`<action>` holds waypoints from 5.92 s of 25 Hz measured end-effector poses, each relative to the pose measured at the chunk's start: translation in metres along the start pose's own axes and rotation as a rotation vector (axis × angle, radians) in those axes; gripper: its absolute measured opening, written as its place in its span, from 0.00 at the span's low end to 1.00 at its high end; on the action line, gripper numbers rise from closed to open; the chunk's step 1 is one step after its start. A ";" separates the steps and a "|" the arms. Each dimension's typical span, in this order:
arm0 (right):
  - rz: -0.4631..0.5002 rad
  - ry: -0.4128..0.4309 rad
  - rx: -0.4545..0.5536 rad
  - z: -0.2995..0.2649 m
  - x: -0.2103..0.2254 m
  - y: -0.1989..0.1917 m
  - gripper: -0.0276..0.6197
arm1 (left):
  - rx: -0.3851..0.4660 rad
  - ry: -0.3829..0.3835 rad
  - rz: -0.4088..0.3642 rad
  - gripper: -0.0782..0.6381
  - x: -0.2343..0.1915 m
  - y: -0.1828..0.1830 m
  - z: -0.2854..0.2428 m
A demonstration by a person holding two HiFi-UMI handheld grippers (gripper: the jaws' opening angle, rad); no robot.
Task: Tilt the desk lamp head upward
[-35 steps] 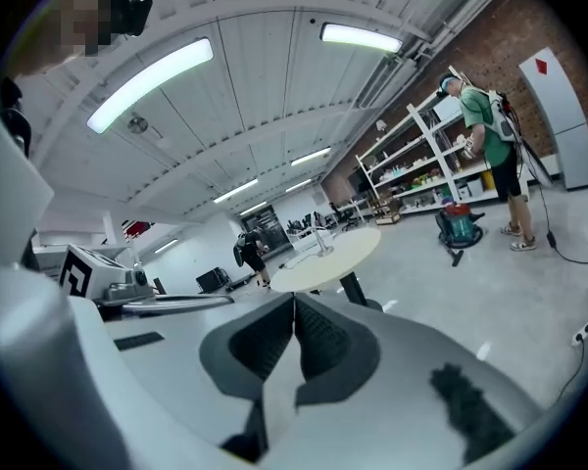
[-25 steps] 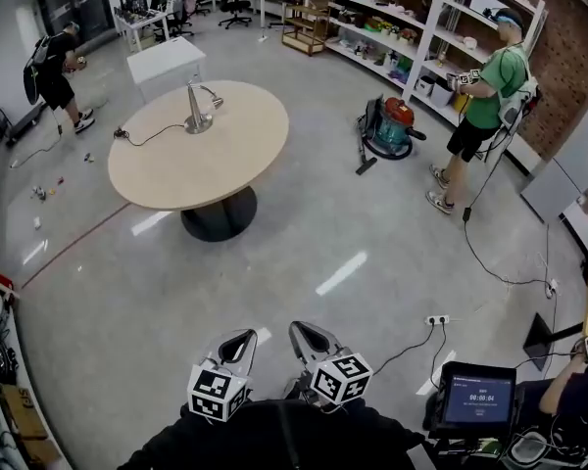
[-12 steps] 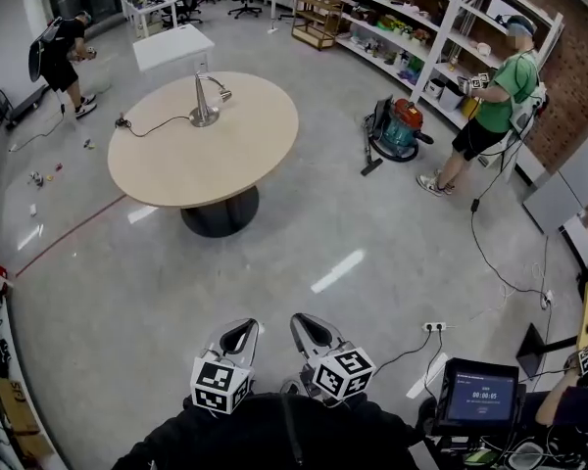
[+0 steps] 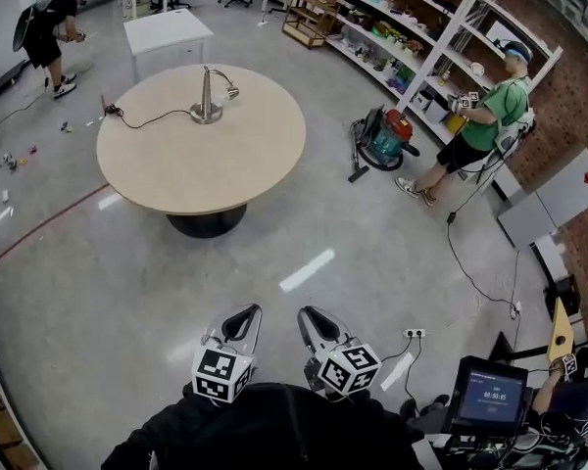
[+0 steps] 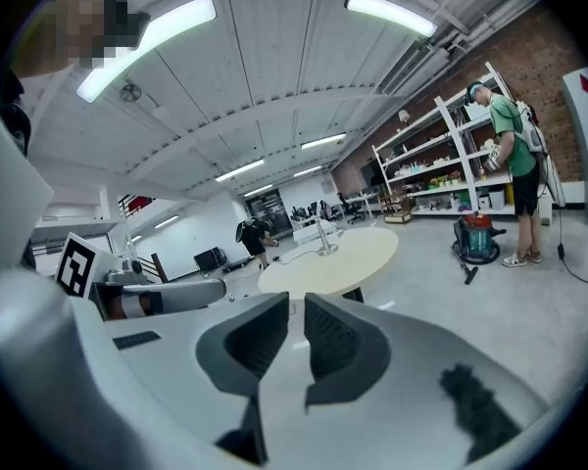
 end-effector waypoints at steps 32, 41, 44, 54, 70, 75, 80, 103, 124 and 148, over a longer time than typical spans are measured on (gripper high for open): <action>0.014 0.259 -0.057 -0.241 0.050 0.060 0.13 | 0.013 0.265 0.023 0.13 -0.180 0.042 -0.105; -0.016 0.304 -0.047 -0.246 0.059 0.065 0.13 | -0.020 0.295 -0.002 0.13 -0.170 0.049 -0.111; -0.025 0.315 -0.046 -0.250 0.074 0.069 0.13 | -0.028 0.313 -0.003 0.13 -0.170 0.052 -0.124; -0.023 0.302 -0.049 -0.290 0.127 0.100 0.13 | -0.043 0.275 -0.007 0.13 -0.192 0.076 -0.197; 0.034 0.142 -0.050 -0.397 0.101 0.148 0.13 | 0.030 0.118 0.025 0.13 -0.327 0.124 -0.229; 0.054 0.136 -0.089 -0.429 0.072 0.144 0.13 | 0.029 0.093 0.069 0.13 -0.365 0.120 -0.218; 0.059 0.100 -0.115 -0.460 0.062 0.135 0.13 | 0.040 0.071 0.113 0.13 -0.404 0.107 -0.218; 0.092 0.222 -0.070 -0.546 0.055 0.171 0.13 | 0.087 0.195 0.089 0.13 -0.473 0.138 -0.227; -0.062 0.477 -0.163 -0.648 0.140 0.202 0.13 | -0.079 0.472 0.076 0.14 -0.487 0.167 -0.313; -0.064 0.217 -0.138 -0.735 0.217 0.238 0.13 | -0.100 0.392 0.093 0.20 -0.577 0.169 -0.380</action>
Point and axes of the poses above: the fingertips, and each gripper's own axes: z backward along the fingers, x to its right, y out of its top, the point moved 6 cm from there along z, backward along the fingers, and after that the axes turned 3 degrees about -y, right-handed, at the moved point
